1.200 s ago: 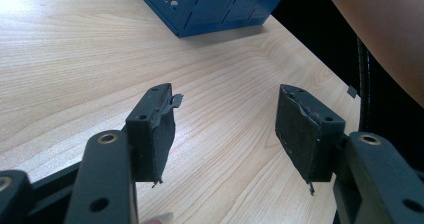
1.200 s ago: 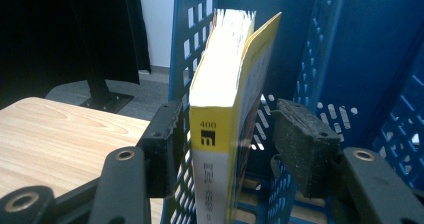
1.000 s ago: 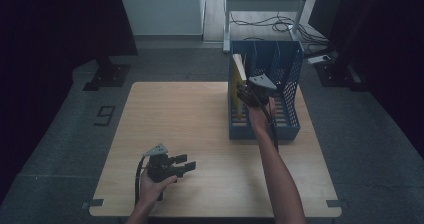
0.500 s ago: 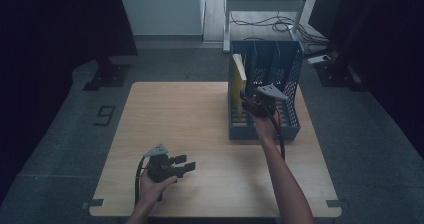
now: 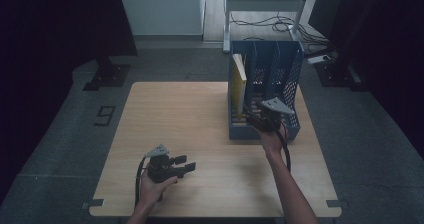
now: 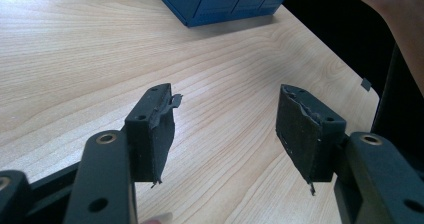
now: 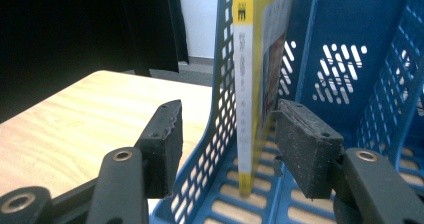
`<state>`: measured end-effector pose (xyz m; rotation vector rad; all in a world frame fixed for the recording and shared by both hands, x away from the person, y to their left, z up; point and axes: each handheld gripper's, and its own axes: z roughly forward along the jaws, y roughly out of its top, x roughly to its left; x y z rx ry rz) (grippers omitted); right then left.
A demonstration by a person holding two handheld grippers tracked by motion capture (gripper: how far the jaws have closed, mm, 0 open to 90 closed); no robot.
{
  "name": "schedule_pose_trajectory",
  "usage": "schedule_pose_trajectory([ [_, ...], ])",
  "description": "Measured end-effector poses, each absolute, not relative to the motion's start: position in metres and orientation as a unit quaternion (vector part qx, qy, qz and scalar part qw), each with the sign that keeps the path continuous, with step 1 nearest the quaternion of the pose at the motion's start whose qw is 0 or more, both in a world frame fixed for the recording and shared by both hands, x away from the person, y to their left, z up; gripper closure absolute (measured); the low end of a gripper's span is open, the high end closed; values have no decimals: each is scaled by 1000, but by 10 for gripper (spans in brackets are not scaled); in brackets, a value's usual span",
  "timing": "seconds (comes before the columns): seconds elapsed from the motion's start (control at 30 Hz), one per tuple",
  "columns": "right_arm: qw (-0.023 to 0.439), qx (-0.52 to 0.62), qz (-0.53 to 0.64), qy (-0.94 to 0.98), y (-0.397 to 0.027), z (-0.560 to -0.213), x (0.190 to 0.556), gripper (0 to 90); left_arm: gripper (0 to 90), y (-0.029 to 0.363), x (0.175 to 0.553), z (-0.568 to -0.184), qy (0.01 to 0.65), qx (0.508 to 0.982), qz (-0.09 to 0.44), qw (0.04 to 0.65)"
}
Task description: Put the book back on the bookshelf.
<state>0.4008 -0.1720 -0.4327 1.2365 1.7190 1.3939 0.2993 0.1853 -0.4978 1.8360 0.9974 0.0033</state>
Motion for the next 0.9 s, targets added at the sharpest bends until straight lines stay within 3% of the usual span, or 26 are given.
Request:
schedule_pose_trajectory([
  [0.6, 279, 459, 492, 685, -203, -492, 330, 426, 403, 192, 301, -502, 428, 756, 11, 495],
  [0.9, 229, 474, 462, 714, -221, -532, 315, 431, 414, 195, 302, -509, 439, 750, 23, 493],
])
